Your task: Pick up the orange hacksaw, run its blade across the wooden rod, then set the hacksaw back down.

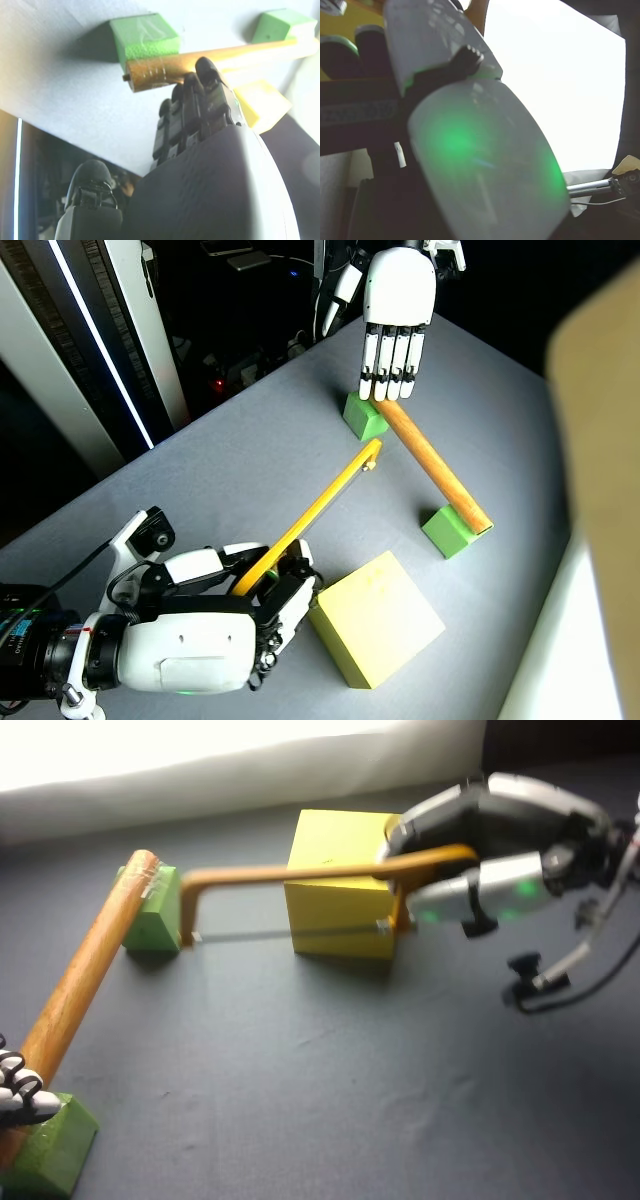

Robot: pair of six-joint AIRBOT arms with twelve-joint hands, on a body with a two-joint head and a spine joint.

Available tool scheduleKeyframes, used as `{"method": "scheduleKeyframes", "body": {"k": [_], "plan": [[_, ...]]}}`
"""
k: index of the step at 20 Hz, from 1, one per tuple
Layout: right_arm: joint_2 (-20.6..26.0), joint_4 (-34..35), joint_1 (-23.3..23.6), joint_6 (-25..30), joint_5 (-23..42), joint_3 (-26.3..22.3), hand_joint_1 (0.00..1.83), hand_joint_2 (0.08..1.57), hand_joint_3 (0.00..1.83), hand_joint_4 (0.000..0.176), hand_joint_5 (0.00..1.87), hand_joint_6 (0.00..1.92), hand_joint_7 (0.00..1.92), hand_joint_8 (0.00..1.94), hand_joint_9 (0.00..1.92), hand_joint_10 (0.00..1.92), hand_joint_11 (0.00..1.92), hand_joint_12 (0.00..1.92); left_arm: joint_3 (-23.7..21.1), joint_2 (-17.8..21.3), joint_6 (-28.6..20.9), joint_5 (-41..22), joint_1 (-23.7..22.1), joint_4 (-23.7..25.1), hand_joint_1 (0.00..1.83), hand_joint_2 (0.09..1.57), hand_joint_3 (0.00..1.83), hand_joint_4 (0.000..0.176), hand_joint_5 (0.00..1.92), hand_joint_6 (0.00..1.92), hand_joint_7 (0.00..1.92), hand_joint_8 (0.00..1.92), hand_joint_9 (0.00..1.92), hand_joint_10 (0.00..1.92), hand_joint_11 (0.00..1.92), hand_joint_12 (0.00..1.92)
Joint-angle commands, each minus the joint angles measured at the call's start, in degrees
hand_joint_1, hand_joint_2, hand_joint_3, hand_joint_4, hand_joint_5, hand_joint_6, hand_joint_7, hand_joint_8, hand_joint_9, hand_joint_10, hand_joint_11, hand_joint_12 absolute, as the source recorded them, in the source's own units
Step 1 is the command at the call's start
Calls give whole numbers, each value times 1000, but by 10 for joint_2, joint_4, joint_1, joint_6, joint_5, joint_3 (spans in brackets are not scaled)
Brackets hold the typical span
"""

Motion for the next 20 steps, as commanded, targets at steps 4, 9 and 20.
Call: {"method": "scheduleKeyframes", "body": {"k": [4,9,20], "plan": [[-16,30,38,-9,24,-2,1380,1125,0,0,917,796,987,1049,907,1376,766,1504,3,-4,-2,-2,-6,-8,0,1233,0,0,122,3,160,1,164,1,0,422],[-49,104,48,-94,-3,-2,1388,1099,0,0,969,717,1045,949,957,1307,827,1432,6,-7,-2,-1,-6,-8,0,1224,0,0,102,4,104,2,110,4,0,313],[-135,127,97,-172,-70,24,1384,1107,1,0,949,751,1022,976,951,1331,808,1493,7,-9,-2,-1,-2,-8,0,1223,0,0,117,0,122,0,133,0,0,386]]}}
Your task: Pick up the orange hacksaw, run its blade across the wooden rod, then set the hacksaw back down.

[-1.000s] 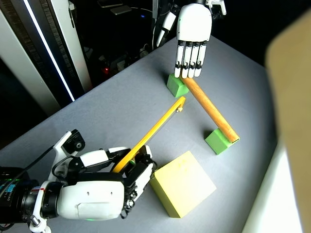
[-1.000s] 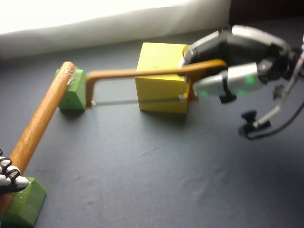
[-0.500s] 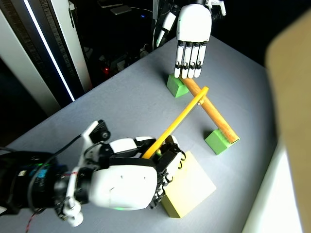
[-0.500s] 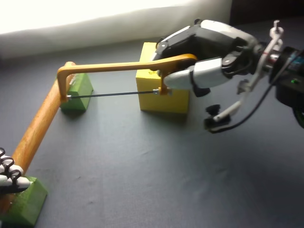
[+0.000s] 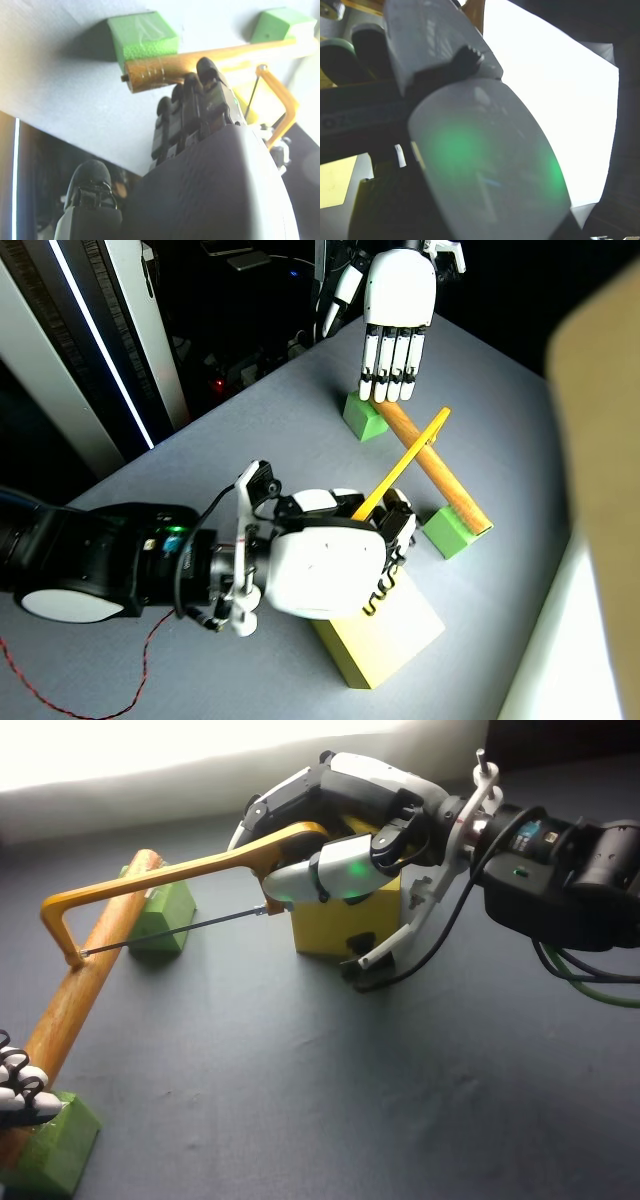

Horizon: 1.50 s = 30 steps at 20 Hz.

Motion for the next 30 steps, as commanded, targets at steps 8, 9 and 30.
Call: {"method": "scheduleKeyframes", "body": {"k": [8,9,30], "plan": [[-19,14,14,-18,32,-1,1384,1110,0,0,936,764,1032,968,935,1348,793,1503,2,-3,-1,0,-2,-8,0,1222,0,0,116,0,128,0,136,0,0,327],[-22,14,16,-21,27,-1,1385,1109,0,0,930,776,1040,952,941,1339,801,1499,2,-3,-1,0,-2,-8,0,1224,0,0,109,0,125,0,131,0,0,321],[-146,15,47,-39,-24,68,1380,1119,1,0,914,807,1010,1002,915,1373,757,1521,7,-15,-1,0,-3,-8,0,1223,1,0,97,1,130,2,139,4,0,304]]}}
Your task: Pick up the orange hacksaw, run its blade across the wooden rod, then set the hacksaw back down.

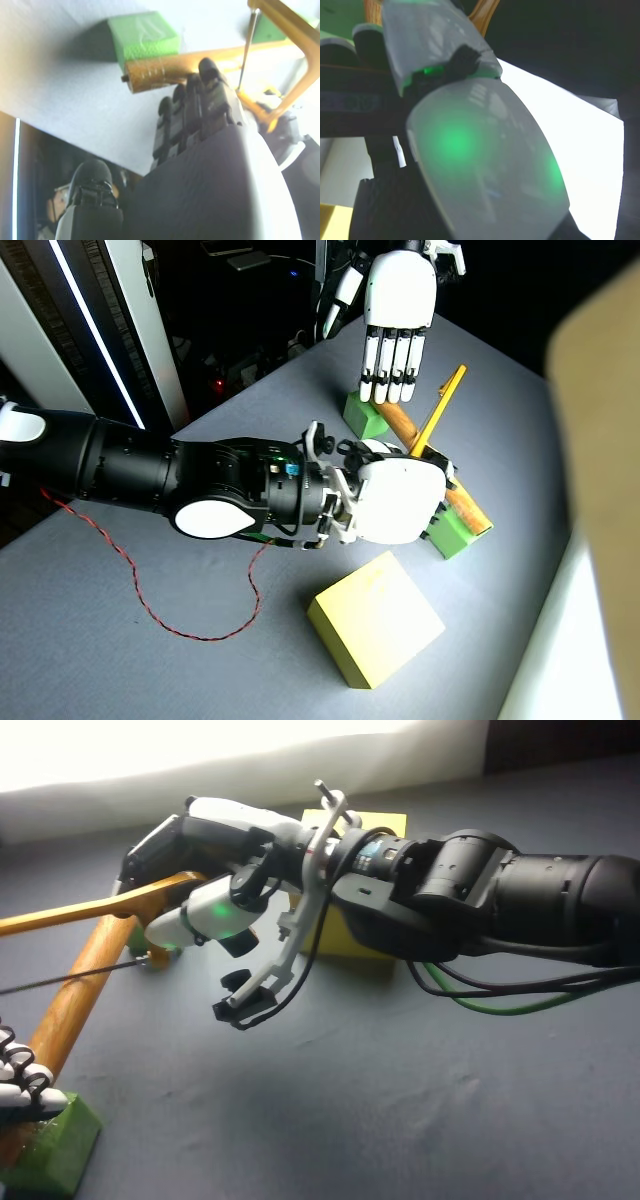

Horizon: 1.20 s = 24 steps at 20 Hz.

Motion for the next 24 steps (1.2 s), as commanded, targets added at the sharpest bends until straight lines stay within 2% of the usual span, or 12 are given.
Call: {"method": "scheduleKeyframes", "body": {"k": [1,2,4,7,10,16,17,19,21,24], "plan": [[-4,12,12,6,67,1,1380,1121,1,0,906,810,1011,1003,915,1376,764,1525,3,-7,-1,3,-4,-7,0,1224,1,0,106,3,139,3,149,5,0,328],[-7,12,13,5,65,3,1383,1110,0,0,949,750,1033,969,928,1353,775,1509,3,-7,-1,3,-3,-7,0,1223,0,0,103,1,129,3,140,1,0,296],[-10,12,12,0,65,2,1380,1119,3,0,921,795,1005,1013,912,1378,756,1523,3,-7,-1,3,-3,-7,0,1225,1,0,102,3,125,2,136,2,0,262],[-7,12,10,-1,70,0,1384,1109,0,0,967,715,1016,1002,929,1347,773,1503,4,-7,-1,3,-3,-7,0,1228,0,0,127,0,166,2,175,3,0,392],[7,12,5,-11,71,-13,1382,1115,0,0,951,738,998,1033,922,1365,770,1515,4,-7,-1,3,-3,-7,0,1221,0,0,99,3,136,2,131,2,0,299],[67,12,-14,-30,70,-63,1383,1112,0,0,974,699,1004,1031,920,1364,777,1490,4,-7,-1,3,-3,-7,0,1225,0,0,113,1,144,2,145,1,0,309],[78,12,-18,-32,70,-71,1386,1101,0,0,981,689,1035,968,949,1330,802,1481,4,-7,-1,3,-3,-7,0,1225,0,0,102,0,124,1,123,0,0,278],[103,12,-27,-34,71,-89,1380,1124,0,0,902,813,1005,1015,909,1388,768,1529,4,-7,-1,3,-3,-7,0,1224,0,0,124,0,140,0,139,0,0,341],[127,12,-33,-41,73,-104,1383,1116,0,0,922,784,1026,977,924,1365,778,1511,4,-7,-1,3,-3,-7,0,1228,0,0,138,3,155,2,160,6,0,398],[150,12,-41,-41,79,-118,1382,1119,0,0,887,839,1019,982,939,1350,778,1525,4,-7,-1,3,-3,-7,0,1225,0,0,135,1,153,2,157,1,0,363]]}}
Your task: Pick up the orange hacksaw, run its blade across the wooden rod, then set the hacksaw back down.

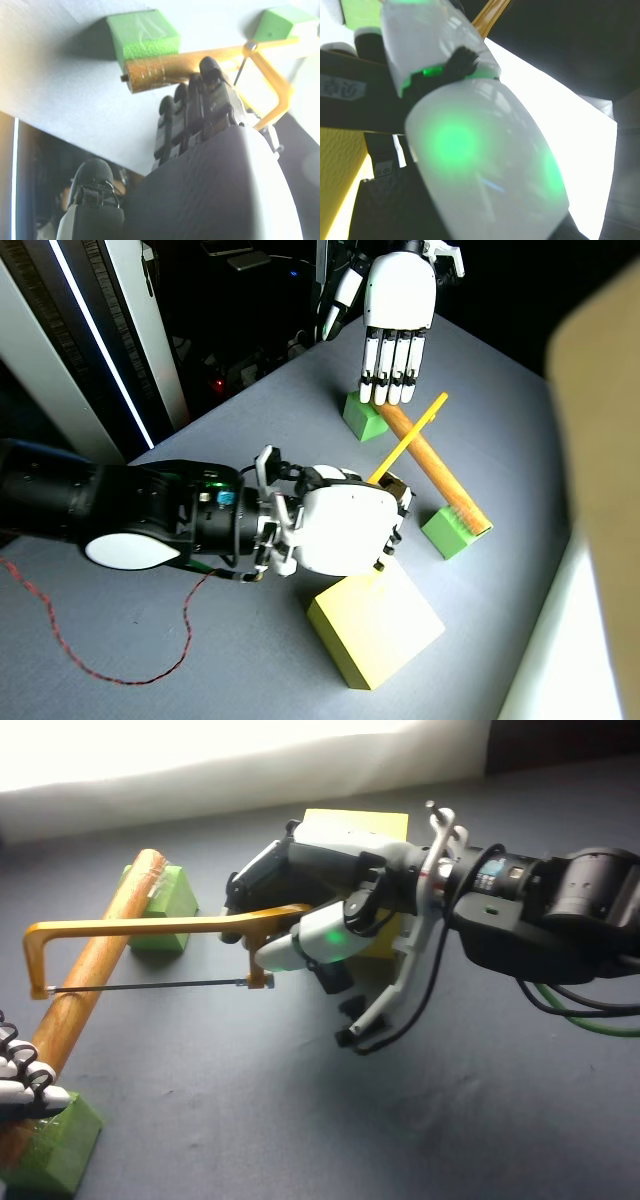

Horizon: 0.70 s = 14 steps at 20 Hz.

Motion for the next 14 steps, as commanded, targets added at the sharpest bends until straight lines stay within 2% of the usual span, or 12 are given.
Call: {"method": "scheduleKeyframes", "body": {"k": [1,4,7,8,11,13,14], "plan": [[9,13,2,4,71,-2,1382,1117,0,0,886,843,1026,965,947,1341,788,1519,3,-4,-1,2,-3,-5,0,1225,0,0,137,1,153,1,153,0,0,372],[33,13,9,4,91,-15,1382,1116,0,0,909,812,1016,990,936,1348,789,1514,3,-4,-1,2,-4,-5,0,1224,0,0,134,1,156,2,148,0,0,365],[81,13,18,-13,85,-54,1381,1119,0,0,911,807,1017,993,917,1377,739,1575,3,-4,-1,2,-4,-5,0,1225,0,0,108,1,120,1,120,1,0,327],[95,13,18,-22,83,-63,1382,1115,0,0,917,801,1019,988,931,1355,769,1544,3,-4,-1,2,-4,-5,0,1225,0,0,130,3,137,3,135,3,0,382],[144,13,-4,-61,90,-99,1382,1118,0,0,914,802,1001,1017,938,1353,795,1515,3,-4,-1,2,-5,-5,0,1225,0,0,115,0,134,4,129,1,0,336],[162,13,-24,-76,95,-112,1385,1105,0,0,981,689,1021,999,941,1338,792,1503,3,-5,-1,2,-5,-5,0,1228,0,0,136,2,157,4,163,7,0,375],[168,13,-38,-89,102,-117,1387,1101,0,0,979,699,1032,975,957,1318,797,1499,3,-5,-1,2,-5,-5,0,1226,0,0,125,1,153,1,167,5,0,362]]}}
